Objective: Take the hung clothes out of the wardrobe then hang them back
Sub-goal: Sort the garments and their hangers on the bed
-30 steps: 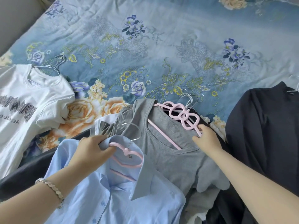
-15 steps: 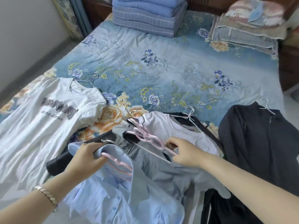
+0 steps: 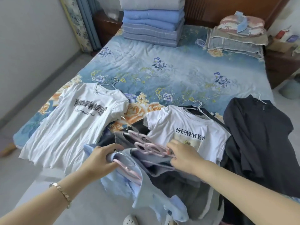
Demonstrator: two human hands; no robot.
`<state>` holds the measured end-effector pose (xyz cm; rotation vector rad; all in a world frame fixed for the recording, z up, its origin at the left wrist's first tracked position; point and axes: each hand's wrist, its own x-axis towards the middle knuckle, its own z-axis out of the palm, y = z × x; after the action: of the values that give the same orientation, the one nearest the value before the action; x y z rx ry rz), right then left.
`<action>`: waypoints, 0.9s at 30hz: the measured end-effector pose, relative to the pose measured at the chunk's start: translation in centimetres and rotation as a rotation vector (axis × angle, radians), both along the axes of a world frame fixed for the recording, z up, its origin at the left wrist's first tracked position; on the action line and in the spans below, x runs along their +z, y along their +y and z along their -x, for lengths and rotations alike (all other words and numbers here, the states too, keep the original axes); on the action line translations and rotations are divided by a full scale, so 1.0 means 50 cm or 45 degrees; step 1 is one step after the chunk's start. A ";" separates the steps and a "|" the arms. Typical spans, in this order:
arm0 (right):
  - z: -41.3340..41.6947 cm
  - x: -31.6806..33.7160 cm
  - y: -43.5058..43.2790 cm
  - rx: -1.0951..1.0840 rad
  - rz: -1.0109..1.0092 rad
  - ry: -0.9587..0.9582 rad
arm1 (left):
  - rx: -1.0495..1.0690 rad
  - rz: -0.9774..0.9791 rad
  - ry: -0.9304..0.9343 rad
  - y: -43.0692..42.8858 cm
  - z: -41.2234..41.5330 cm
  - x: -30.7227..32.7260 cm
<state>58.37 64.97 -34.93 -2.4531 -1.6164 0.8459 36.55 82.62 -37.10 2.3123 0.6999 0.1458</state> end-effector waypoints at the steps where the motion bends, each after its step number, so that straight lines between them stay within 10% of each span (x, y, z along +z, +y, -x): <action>1: 0.003 0.008 -0.009 -0.020 -0.054 -0.029 | -0.031 -0.030 0.012 -0.006 0.010 0.002; 13: -0.031 0.086 -0.170 -0.125 -0.608 -0.128 | -0.153 -0.019 0.205 -0.094 -0.043 0.034; 27: -0.068 0.148 -0.166 -0.172 -0.361 0.221 | 0.005 -0.182 0.082 -0.115 -0.154 0.097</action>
<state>61.77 56.68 -27.55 -2.1986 -1.3876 0.7311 44.26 76.85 -32.24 2.4616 0.7479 0.1272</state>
